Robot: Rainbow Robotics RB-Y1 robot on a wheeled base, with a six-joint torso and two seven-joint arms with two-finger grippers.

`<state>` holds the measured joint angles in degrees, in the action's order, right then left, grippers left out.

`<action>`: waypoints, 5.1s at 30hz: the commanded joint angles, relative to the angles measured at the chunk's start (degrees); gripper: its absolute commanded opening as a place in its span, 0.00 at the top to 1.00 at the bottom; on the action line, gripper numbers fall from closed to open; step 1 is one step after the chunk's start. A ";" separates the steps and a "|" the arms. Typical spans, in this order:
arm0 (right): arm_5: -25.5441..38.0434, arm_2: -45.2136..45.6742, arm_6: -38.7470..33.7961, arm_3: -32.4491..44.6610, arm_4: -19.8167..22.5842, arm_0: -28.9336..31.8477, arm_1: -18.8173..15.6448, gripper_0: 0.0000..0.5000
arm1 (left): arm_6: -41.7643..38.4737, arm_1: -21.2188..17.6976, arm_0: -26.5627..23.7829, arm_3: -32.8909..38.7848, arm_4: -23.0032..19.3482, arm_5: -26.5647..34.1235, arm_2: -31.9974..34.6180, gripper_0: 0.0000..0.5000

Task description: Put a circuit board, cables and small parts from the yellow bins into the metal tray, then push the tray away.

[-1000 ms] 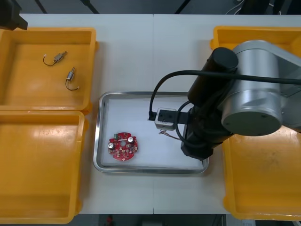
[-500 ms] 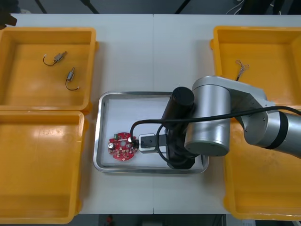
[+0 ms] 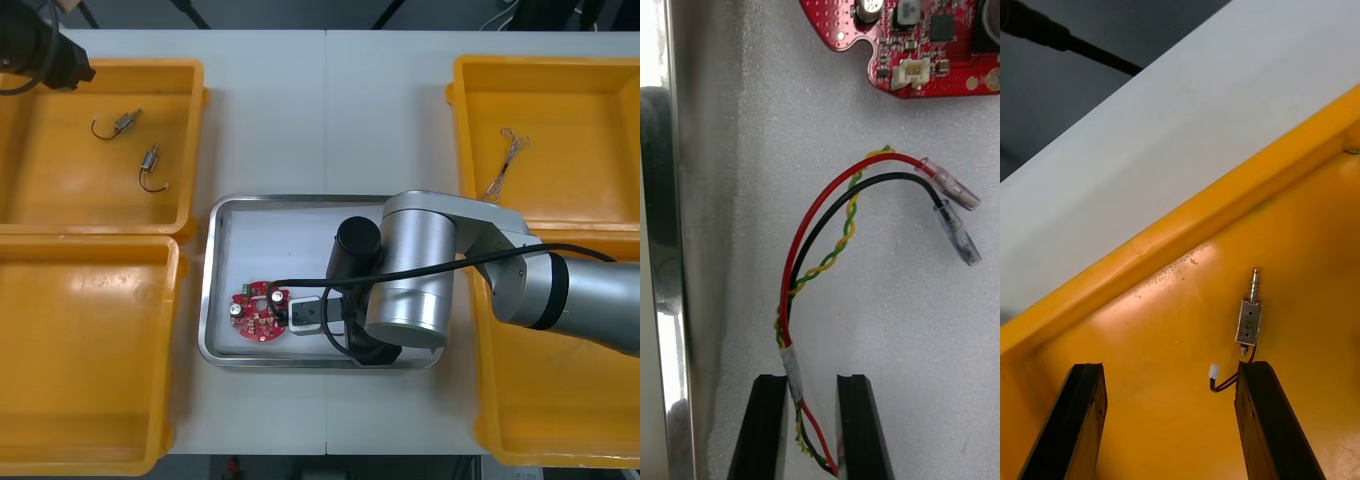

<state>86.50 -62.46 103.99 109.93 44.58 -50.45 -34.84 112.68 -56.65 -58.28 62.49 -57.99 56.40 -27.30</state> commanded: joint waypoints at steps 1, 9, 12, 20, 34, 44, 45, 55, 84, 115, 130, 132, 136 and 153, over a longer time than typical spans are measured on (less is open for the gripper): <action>-0.28 -0.20 2.27 0.46 -0.81 -2.02 1.35 0.22 | 9.31 0.67 -3.85 -0.44 -1.25 -0.85 -2.05 0.00; 3.94 4.19 1.83 1.96 1.82 -2.02 0.39 0.00 | 10.19 2.16 -3.85 -1.85 -1.25 -0.85 -5.57 0.00; 7.02 7.27 1.48 3.54 3.49 -2.64 0.04 0.00 | 10.80 3.04 -3.77 -3.17 -1.25 -1.64 -6.45 0.00; 11.94 17.64 -1.33 4.42 10.88 -3.34 -2.16 0.00 | 11.51 5.94 -3.85 -8.62 -1.25 -6.21 -7.24 0.00; 14.75 29.51 -23.48 5.56 15.62 -3.34 -10.51 0.00 | 11.68 8.75 -3.85 -13.98 -1.07 -11.57 -9.96 0.00; 18.71 35.22 -42.47 5.03 21.16 -3.25 -16.93 0.00 | 11.77 9.81 -3.85 -16.09 -1.07 -13.95 -9.96 0.00; 18.79 35.83 -44.66 4.51 22.04 -3.25 -17.89 0.00 | 11.77 9.98 -3.77 -16.61 -1.07 -14.47 -10.05 0.00; 18.88 40.23 -60.13 -2.44 24.32 -3.25 -23.43 0.00 | 10.45 10.42 -3.85 -18.02 -2.48 -20.28 -15.50 0.00; 3.94 40.76 -52.31 -35.92 7.80 -7.65 -14.64 0.00 | 10.72 12.27 -3.85 -24.35 -5.03 -20.80 -16.82 1.00; -9.16 40.84 -49.58 -58.16 -1.34 -11.08 -2.25 0.00 | 10.63 1.64 -4.12 -12.22 -11.44 0.91 -6.98 1.00; -10.03 40.76 -47.91 -59.92 -1.08 -10.20 -0.93 0.00 | 0.96 -2.32 -4.03 -1.50 -5.82 20.15 4.01 1.00; -10.65 40.76 -47.74 -59.92 -0.99 -9.76 -0.76 0.00 | -2.12 -2.32 -4.03 0.70 -4.50 23.05 4.98 1.00; -11.09 40.84 -47.74 -59.92 -0.90 -9.23 -0.67 0.00 | -6.95 -2.32 -4.12 3.60 -3.80 26.39 5.68 1.00; -12.06 40.84 -47.04 -59.92 0.07 -7.74 -0.67 0.81 | -35.07 -2.32 0.01 24.61 0.33 38.88 7.00 1.00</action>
<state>74.92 -23.46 53.96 49.77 44.13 -58.38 -35.88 83.98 -56.20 -60.61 81.25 -59.55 93.67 -23.28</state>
